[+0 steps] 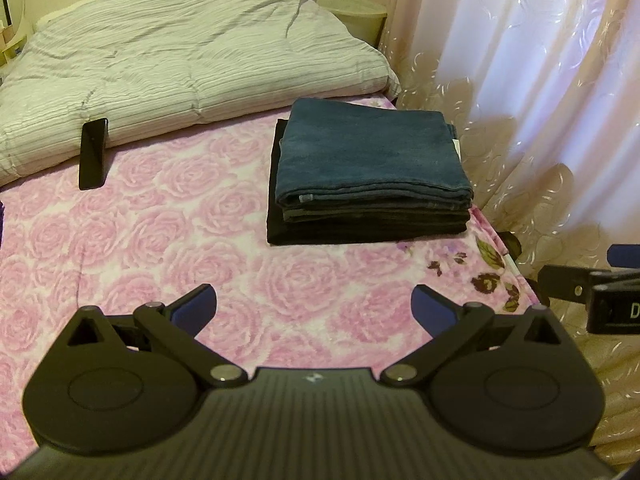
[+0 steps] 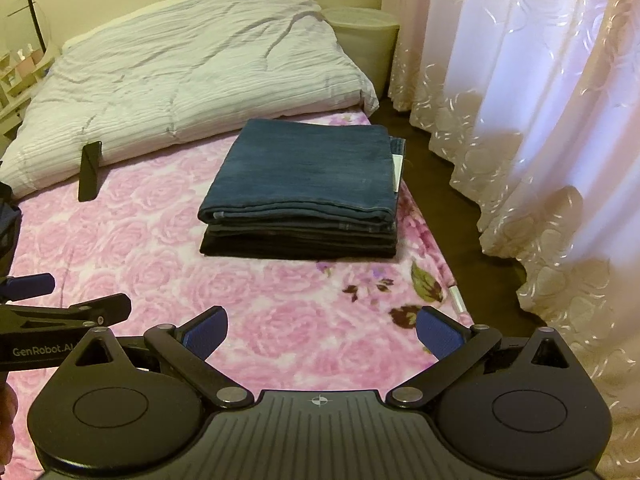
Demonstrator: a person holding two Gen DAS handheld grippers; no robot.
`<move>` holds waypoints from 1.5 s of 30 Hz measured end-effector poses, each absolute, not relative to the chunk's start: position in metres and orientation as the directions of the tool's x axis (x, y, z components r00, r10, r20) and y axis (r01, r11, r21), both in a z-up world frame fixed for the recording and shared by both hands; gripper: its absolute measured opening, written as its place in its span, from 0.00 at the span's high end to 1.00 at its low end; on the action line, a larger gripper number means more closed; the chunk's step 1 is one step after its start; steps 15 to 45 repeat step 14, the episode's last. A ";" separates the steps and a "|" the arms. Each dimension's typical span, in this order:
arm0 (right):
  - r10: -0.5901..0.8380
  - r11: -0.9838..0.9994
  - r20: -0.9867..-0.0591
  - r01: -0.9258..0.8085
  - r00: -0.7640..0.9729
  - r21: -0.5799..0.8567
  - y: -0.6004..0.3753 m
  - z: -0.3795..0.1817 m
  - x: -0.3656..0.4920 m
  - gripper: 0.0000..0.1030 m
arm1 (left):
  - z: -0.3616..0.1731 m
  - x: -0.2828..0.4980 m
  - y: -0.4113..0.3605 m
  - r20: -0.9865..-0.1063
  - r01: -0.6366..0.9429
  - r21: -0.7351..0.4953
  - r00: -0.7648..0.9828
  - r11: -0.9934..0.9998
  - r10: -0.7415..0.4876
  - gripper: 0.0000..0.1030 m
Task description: Fold clothes
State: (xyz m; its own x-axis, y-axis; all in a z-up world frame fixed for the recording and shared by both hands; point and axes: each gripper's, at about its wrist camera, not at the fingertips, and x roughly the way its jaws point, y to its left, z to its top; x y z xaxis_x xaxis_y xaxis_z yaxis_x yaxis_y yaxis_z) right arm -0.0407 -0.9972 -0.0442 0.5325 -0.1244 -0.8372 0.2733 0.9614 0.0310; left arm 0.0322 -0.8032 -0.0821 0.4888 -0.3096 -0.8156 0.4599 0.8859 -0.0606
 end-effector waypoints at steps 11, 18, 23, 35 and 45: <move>-0.120 0.962 -0.839 0.271 0.531 0.034 -0.996 -0.041 -0.039 0.00 | -0.080 0.035 -0.806 -0.810 0.477 -0.065 0.488 0.877 -0.325 0.01; -0.123 0.961 -0.838 0.274 0.532 0.033 -0.995 -0.040 -0.040 0.00 | -0.079 0.034 -0.805 -0.802 0.482 -0.075 0.491 0.873 -0.340 0.01; -0.123 0.961 -0.838 0.274 0.532 0.033 -0.995 -0.040 -0.040 0.00 | -0.079 0.034 -0.805 -0.802 0.482 -0.075 0.491 0.873 -0.340 0.01; -0.123 0.961 -0.838 0.274 0.532 0.033 -0.995 -0.040 -0.040 0.00 | -0.079 0.034 -0.805 -0.802 0.482 -0.075 0.491 0.873 -0.340 0.01; -0.123 0.961 -0.838 0.274 0.532 0.033 -0.995 -0.040 -0.040 0.00 | -0.079 0.034 -0.805 -0.802 0.482 -0.075 0.491 0.873 -0.340 0.01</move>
